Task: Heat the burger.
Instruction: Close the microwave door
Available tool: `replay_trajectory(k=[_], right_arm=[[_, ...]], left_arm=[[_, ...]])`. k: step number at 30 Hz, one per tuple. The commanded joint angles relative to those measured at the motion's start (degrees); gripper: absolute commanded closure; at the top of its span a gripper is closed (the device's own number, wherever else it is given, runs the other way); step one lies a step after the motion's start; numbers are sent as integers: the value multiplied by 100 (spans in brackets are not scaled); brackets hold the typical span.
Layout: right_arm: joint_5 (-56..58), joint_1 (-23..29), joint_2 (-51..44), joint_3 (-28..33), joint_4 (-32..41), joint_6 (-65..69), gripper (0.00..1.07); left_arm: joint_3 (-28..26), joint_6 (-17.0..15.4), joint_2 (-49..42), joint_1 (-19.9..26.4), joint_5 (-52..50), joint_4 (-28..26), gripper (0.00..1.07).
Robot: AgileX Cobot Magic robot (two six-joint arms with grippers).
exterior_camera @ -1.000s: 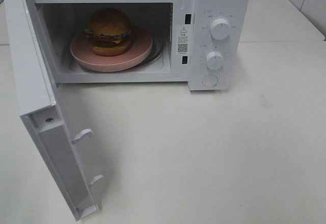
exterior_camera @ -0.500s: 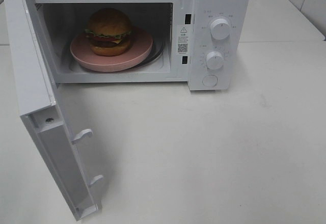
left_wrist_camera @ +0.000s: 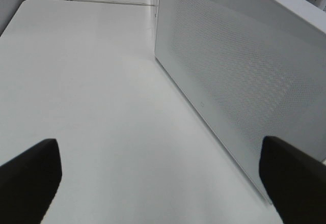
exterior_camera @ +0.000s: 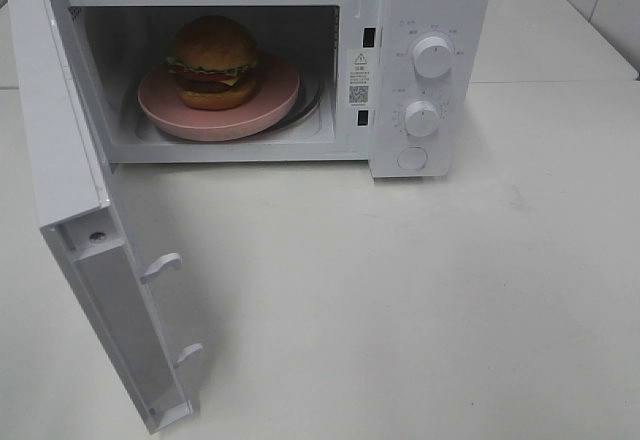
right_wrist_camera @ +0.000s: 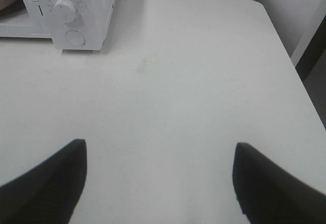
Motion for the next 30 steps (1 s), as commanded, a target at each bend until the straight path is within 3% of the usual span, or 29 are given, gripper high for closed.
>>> replay_trajectory(k=[1,23,30], right_arm=[[-92,-40,-149,6,11,-29,31],[-92,-40,-149,6,0,-6,31],[-92,-40,-149,6,0,-6,31]], left_arm=[[11,-6,-92,17,-40,-6,9],[11,-6,-92,17,-40,-11,9],[11,-6,-92,17,-69,-264,9]])
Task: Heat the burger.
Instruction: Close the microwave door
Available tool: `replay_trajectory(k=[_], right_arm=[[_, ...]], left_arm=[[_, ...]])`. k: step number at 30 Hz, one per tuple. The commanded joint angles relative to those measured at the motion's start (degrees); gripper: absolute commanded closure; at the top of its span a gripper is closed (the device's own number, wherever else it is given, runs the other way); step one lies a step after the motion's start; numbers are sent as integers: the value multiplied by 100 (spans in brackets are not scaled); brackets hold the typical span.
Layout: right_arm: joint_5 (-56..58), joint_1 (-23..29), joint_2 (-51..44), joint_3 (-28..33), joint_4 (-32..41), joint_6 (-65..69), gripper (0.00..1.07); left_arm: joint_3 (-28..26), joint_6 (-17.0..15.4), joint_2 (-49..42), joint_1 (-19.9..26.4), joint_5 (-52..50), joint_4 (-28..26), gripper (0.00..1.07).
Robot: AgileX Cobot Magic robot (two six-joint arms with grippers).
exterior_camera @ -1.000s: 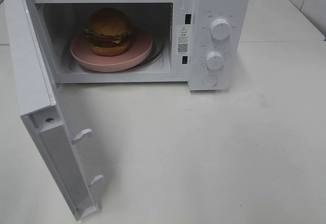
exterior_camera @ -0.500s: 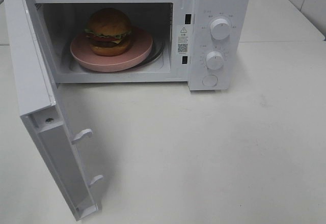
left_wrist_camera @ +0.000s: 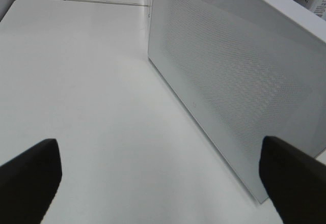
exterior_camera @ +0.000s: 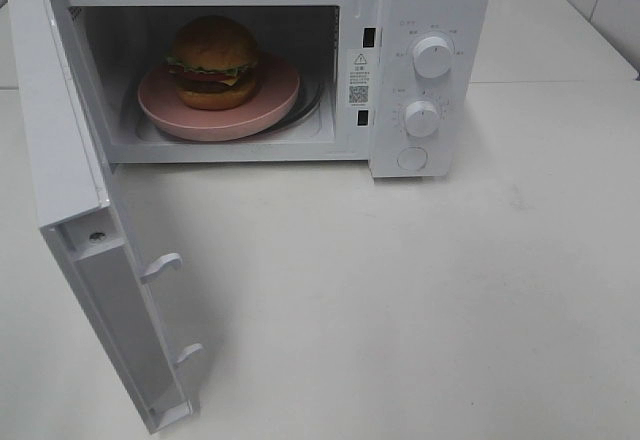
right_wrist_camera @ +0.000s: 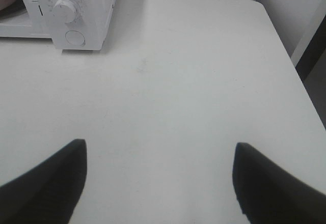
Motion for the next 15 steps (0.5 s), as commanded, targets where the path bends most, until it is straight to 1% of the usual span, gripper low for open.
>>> replay_trajectory(k=[1,7,9,10,11,12,13,14,15], right_arm=[[-92,-40,-149,6,0,-6,31],[-92,-40,-149,6,0,-6,31],[-92,-40,-149,6,0,-6,31],[-92,-40,-149,6,0,-6,31],[-92,-40,-149,6,0,-6,31],[-92,-40,-149,6,0,-6,31],[-92,-40,-149,6,0,-6,31],[-92,-40,-149,6,0,-6,31],[-92,-40,-149,6,0,-6,31]], left_arm=[[11,-6,-92,17,-63,-74,9],[-97,-52,11,29,-321,-241,10],[-115,-52,189,29,-573,-223,16],[-115,-52,189,29,-573,-223,16],[-115,-46,378,29,-676,-201,25],[-115,-46,378,29,-676,-201,25],[-115,-34,464,29,-728,-201,30],[-115,46,688,29,-825,-201,45],[-115,46,688,29,-825,-201,45]])
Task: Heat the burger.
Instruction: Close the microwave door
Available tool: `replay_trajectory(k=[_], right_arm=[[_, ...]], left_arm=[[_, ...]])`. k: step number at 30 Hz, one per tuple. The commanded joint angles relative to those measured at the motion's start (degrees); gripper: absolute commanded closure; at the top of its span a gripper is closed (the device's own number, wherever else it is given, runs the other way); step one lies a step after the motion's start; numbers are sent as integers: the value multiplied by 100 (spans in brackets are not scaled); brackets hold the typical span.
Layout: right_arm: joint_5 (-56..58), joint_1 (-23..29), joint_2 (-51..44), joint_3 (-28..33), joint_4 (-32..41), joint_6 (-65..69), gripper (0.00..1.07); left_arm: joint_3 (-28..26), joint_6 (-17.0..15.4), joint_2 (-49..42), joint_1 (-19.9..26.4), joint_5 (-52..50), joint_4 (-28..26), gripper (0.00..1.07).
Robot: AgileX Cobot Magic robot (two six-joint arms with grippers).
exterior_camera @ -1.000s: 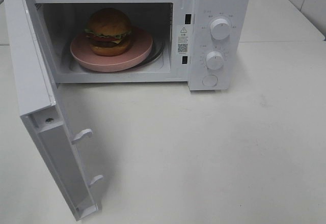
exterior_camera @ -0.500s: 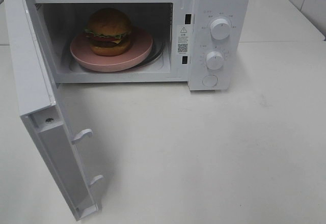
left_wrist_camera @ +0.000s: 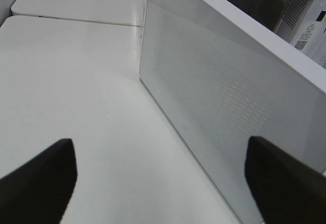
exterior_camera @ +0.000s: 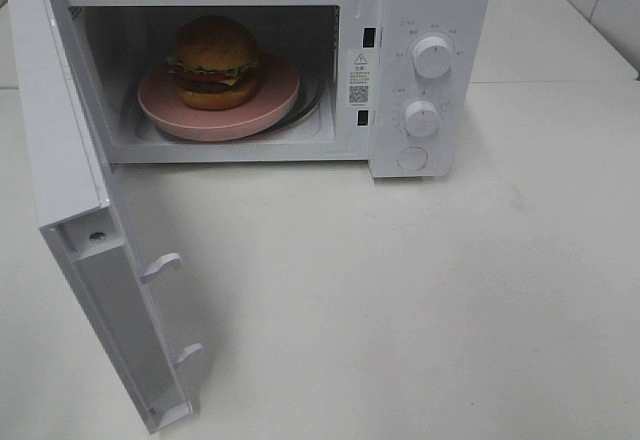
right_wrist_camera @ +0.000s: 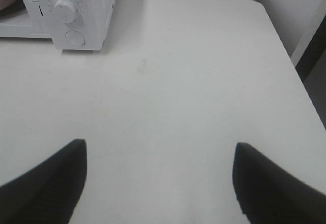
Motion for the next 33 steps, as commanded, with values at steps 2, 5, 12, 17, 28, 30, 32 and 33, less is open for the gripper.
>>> replay_trajectory(k=[2,5,12,17,28,30,32,33], right_arm=[[-92,-40,-149,6,0,-6,31],[-92,-40,-149,6,0,-6,31],[-92,-40,-149,6,0,-6,31],[-92,-40,-149,6,0,-6,31],[-92,-40,-149,6,0,-6,31],[-92,-40,-149,6,0,-6,31],[-92,-40,-149,6,0,-6,31],[-92,-40,-149,6,0,-6,31]], left_arm=[[-40,115,556,29,-407,6,66],[-40,109,968,29,-791,11,86],[103,367,1902,29,-2131,57,107],[453,688,2292,29,-3083,46,107],[1776,1100,3283,29,-6371,-57,107],[1879,1100,3380,29,-6704,-29,107],[2160,917,3793,29,-7666,286,107],[2160,917,3793,29,-7666,286,107]])
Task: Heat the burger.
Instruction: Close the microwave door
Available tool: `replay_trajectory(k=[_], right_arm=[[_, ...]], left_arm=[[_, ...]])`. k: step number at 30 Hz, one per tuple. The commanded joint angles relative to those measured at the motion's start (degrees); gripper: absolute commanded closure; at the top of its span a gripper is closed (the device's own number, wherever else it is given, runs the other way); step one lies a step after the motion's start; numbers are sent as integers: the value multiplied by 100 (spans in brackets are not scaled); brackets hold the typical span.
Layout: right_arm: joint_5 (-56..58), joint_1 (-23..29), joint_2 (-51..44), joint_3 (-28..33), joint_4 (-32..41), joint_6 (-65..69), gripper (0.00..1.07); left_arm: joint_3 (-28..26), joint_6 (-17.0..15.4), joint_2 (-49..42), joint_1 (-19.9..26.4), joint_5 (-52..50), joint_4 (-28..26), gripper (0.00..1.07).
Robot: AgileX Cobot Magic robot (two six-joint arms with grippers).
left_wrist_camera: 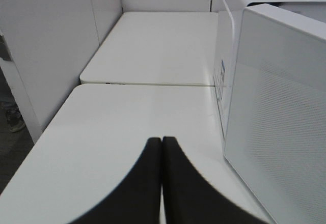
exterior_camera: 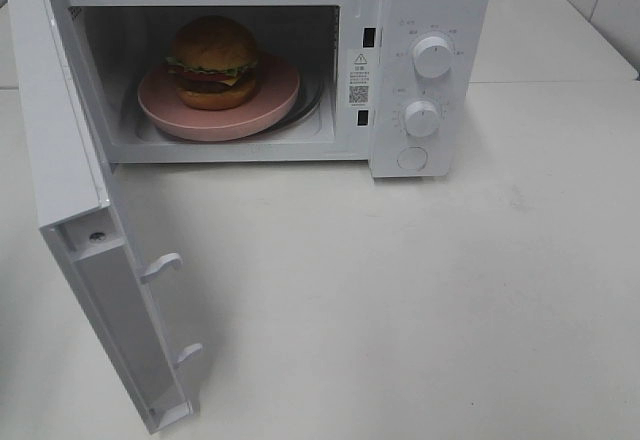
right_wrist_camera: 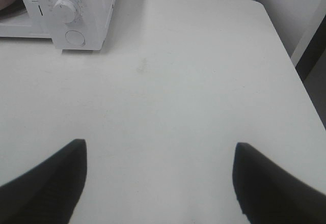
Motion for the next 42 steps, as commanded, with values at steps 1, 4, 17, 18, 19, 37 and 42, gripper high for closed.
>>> replay_trajectory(k=[1,4,17,18,19,37,42], right_arm=[[-92,-40,-149,6,0,-6,31],[-92,-40,-149,6,0,-11,31],[-92,-40,-149,6,0,-11,31],[-92,-40,-149,6,0,-11,31],[-92,-40,-149,6,0,-11,31],[-92,-40,-149,6,0,-11,31],[-92,-40,-149,6,0,-11,31]], left_arm=[[149,-286,355,29,-854,321,107],[149,-1129,894,29,-1197,1215,107],[-92,-3249,2630,6,-2790,4291,107],[-92,-3249,2630,6,-2790,4291,107],[-138,-3300,2716,0,-2807,4406,107],[-1243,-3403,3873,-1427,-2733,3930,107],[-1616,-3409,4194,-1759,-2676,3644,107]])
